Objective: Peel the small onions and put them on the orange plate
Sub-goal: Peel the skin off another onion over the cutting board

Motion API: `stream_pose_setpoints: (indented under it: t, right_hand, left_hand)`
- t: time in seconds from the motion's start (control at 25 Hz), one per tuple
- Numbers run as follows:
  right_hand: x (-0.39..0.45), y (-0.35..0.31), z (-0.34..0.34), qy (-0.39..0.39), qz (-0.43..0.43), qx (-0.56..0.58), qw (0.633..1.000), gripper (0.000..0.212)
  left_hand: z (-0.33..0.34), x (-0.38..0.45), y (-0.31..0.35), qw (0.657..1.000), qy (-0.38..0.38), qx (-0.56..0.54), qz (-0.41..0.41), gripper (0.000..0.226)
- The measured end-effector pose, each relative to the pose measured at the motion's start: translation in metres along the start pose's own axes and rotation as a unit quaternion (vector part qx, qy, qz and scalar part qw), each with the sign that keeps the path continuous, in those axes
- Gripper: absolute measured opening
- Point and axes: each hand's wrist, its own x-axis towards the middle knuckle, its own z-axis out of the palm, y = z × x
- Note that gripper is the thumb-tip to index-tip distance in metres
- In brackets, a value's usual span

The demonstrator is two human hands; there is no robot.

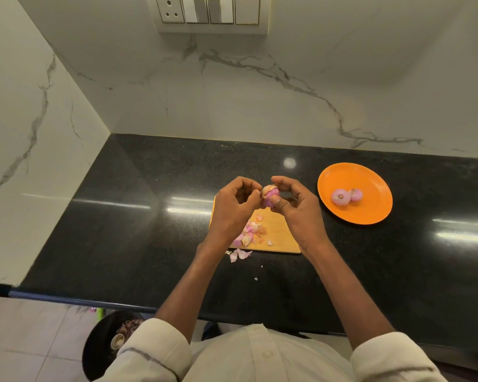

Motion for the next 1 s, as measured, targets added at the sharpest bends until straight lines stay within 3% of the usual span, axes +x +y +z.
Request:
stream_pose_setpoints:
  t: [0.08, 0.16, 0.32, 0.48, 0.64, 0.8, 1.0]
  right_hand:
    - [-0.001, -0.001, 0.0, 0.005, -0.03, -0.072, 0.997, 0.049]
    - [-0.003, -0.001, 0.003, -0.001, -0.057, -0.116, 0.992, 0.055]
    - [-0.005, 0.002, 0.006, -0.001, -0.064, -0.101, 0.993, 0.059]
    - [-0.004, 0.001, 0.002, 0.004, 0.026, 0.099, 0.995, 0.043]
    - [-0.007, 0.002, -0.005, -0.03, 0.149, 0.294, 0.944, 0.031]
    - [-0.009, 0.003, 0.001, -0.03, 0.122, 0.261, 0.957, 0.038]
    - [-0.009, 0.001, -0.001, -0.013, 0.065, 0.138, 0.988, 0.037]
  left_hand:
    - [0.0, -0.003, 0.002, 0.997, -0.025, -0.068, -0.037, 0.025]
    - [0.002, -0.003, 0.001, 0.997, -0.032, -0.059, -0.046, 0.033]
    - [0.005, -0.004, -0.003, 0.995, -0.005, -0.093, -0.044, 0.019]
    - [0.002, -0.004, -0.005, 0.989, 0.026, -0.129, -0.072, 0.017]
    - [0.001, -0.005, -0.006, 0.991, 0.031, -0.115, -0.067, 0.017]
    - [0.004, -0.008, -0.004, 0.999, -0.011, -0.036, -0.021, 0.025]
    - [0.001, -0.011, -0.002, 0.998, -0.021, 0.03, 0.059, 0.023]
